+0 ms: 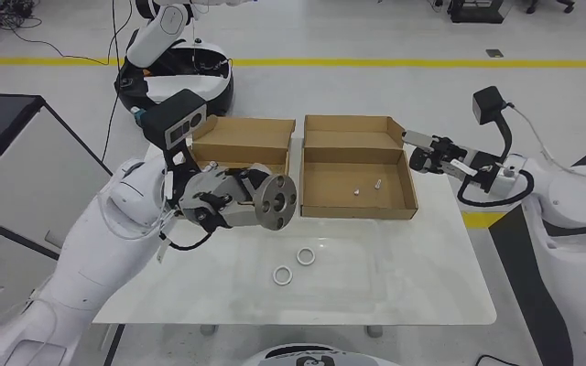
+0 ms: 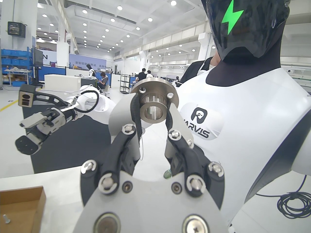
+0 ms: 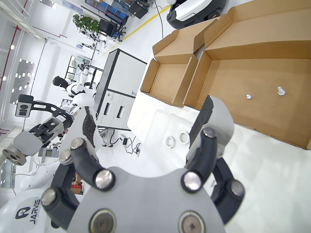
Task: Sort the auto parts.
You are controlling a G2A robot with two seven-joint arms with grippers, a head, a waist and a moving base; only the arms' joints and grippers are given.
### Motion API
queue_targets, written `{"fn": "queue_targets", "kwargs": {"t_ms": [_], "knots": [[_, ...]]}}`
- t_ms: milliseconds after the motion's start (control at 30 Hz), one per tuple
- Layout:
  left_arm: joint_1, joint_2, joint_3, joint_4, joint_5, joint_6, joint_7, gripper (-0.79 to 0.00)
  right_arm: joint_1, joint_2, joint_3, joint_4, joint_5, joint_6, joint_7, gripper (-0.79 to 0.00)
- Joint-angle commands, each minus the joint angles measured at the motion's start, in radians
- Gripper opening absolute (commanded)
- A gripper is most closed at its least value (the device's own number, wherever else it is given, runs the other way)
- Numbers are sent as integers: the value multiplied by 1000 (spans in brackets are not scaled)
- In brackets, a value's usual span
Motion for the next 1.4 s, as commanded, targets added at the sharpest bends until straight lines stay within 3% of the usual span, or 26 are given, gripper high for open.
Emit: {"fn": "queue_targets", "kwargs": {"t_ms": [0, 500, 1033, 1367], "knots": [[0, 0, 0, 0, 0, 0, 0, -785, 0, 0, 0, 0, 0, 0, 0, 0], [58, -20, 21, -110, -122, 0, 0, -785, 0, 0, 0, 0, 0, 0, 0, 0], [81, -55, 10, -124, -343, 0, 0, -785, 0, 0, 0, 0, 0, 0, 0, 0], [81, -64, 7, -104, -337, 12, -12, -785, 0, 0, 0, 0, 0, 0, 0, 0]]}}
